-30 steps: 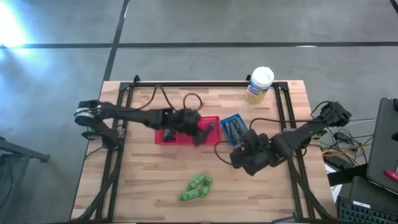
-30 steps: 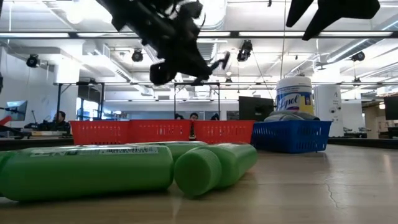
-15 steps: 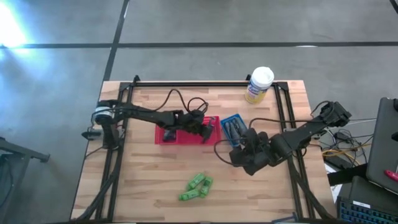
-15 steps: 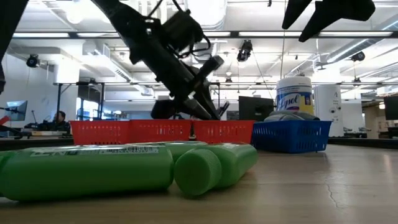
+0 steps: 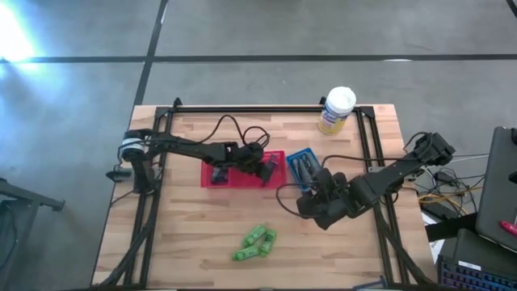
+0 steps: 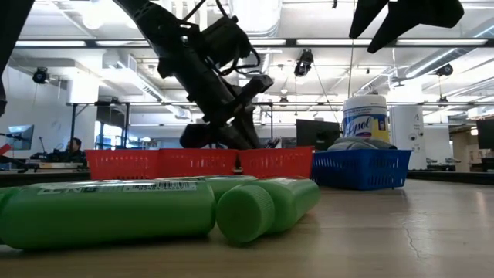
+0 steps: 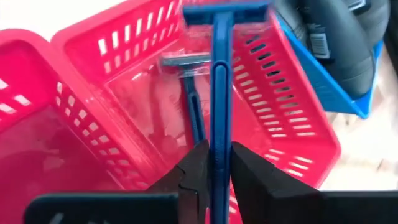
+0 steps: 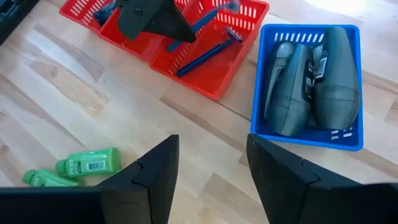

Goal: Pick & Place Travel size toiletries
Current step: Put the blue razor into the right red bin, then put the green shampoo into the middle red bin

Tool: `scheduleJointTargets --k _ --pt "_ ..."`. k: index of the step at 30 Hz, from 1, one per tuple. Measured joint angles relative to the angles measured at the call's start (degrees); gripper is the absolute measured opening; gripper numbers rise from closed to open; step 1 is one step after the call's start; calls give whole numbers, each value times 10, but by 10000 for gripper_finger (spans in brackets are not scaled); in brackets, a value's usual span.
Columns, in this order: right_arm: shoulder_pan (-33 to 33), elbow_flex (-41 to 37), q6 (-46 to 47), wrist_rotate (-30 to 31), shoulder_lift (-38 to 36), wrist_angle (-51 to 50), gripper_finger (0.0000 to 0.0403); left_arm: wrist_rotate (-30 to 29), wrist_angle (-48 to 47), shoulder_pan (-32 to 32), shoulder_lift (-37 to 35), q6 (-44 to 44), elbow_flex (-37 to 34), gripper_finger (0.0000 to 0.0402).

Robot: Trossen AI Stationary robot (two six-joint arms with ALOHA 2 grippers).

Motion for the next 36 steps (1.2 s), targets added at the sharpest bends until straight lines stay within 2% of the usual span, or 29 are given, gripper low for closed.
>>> scheduleJointTargets --k 5,13,15,17,19,20,22,25,27,30,36 --pt "0 0 -3 0 0 1 188 0 -3 1 0 2 1 82" --pt "0 0 -3 0 0 1 206 8 -7 1 -10 66 15 174" --pt "0 0 -10 -1 0 1 209 40 -8 -5 -27 117 17 186" --pt "0 0 -27 -8 0 2 212 106 -16 -21 -58 220 18 190" --pt "0 0 -47 -22 0 3 214 170 -62 -50 -94 314 18 191" --pt "0 0 -59 -30 0 3 215 177 -91 -69 -110 343 17 191" --pt "0 0 -74 -35 0 3 216 166 -151 -105 -130 378 13 189" --pt "-3 -2 -89 -35 0 4 217 104 -213 -161 -136 387 1 189" --pt "-5 -3 -101 -36 0 4 215 62 -214 -207 -136 363 -7 189" --pt "-6 -4 -120 -36 0 4 211 40 -189 -272 -126 303 -9 205" --pt "-5 -15 -151 -49 0 4 203 -10 -167 -372 -100 203 -10 271"
